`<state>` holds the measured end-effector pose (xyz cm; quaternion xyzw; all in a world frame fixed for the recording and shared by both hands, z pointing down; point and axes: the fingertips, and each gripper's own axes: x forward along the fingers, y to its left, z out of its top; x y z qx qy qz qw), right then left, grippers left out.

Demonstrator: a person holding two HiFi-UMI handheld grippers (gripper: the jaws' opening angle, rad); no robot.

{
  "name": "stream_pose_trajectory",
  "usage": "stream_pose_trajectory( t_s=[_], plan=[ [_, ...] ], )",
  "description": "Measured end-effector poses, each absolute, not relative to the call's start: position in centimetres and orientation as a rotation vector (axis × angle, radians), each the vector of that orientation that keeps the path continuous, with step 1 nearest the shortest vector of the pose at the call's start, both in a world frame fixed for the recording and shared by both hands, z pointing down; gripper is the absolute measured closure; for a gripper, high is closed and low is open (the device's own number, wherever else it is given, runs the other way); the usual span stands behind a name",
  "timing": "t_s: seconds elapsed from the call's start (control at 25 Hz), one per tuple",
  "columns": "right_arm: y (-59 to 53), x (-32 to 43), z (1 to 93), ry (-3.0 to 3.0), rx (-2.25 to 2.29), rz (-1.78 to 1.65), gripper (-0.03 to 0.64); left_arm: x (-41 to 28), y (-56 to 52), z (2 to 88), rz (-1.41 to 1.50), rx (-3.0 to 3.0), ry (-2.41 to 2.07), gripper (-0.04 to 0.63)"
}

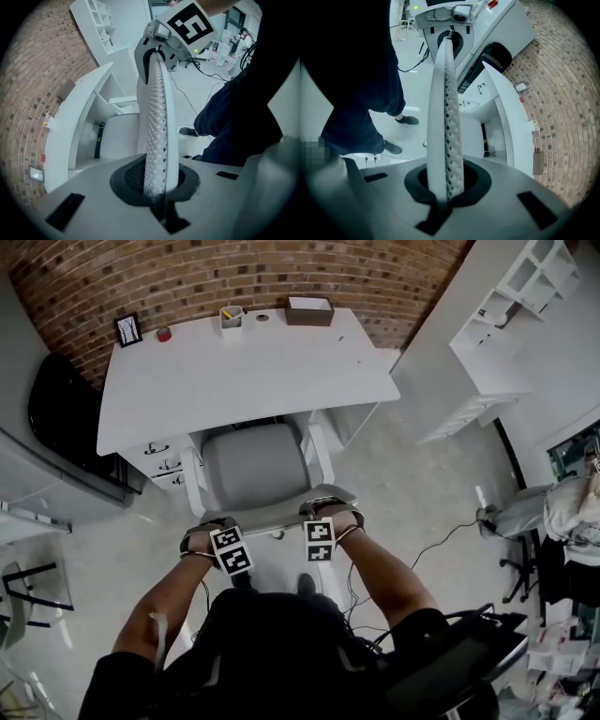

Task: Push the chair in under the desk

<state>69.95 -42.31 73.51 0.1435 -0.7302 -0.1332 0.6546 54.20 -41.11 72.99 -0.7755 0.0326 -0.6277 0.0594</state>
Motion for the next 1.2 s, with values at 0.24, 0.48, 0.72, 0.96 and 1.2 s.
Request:
stream_pose_trajectory(
  t_s=[0.24, 0.48, 0.72, 0.96, 1.2],
  plan=[
    [-43.3, 70.3, 73.5, -1.660, 0.327, -0.305, 0.604, 54.5, -42.4, 73.0, -1.902, -2.319, 0.174, 0.550],
    [-43.9, 69.7, 73.4, -1.658, 0.335, -0.295, 0.602, 53.5, -43.6, 73.1, -2.004, -2.223, 0.212, 0.531],
    [-43.8, 69.5, 73.5, -1.657, 0.344, -0.304, 0.600, 53.3, -44.1, 72.9, -1.944, -2.178, 0.304, 0.521],
    [-43.1, 69.3, 72.7, -1.745, 0.364, -0.280, 0.551, 54.0, -43.5, 71.9, -1.903, -2.247, 0.443, 0.443],
    [-42.3, 68.9, 70.0, -1.939, 0.367, -0.179, 0.473, 54.8, -42.2, 68.4, -1.811, -2.400, 0.566, 0.436]
  ],
)
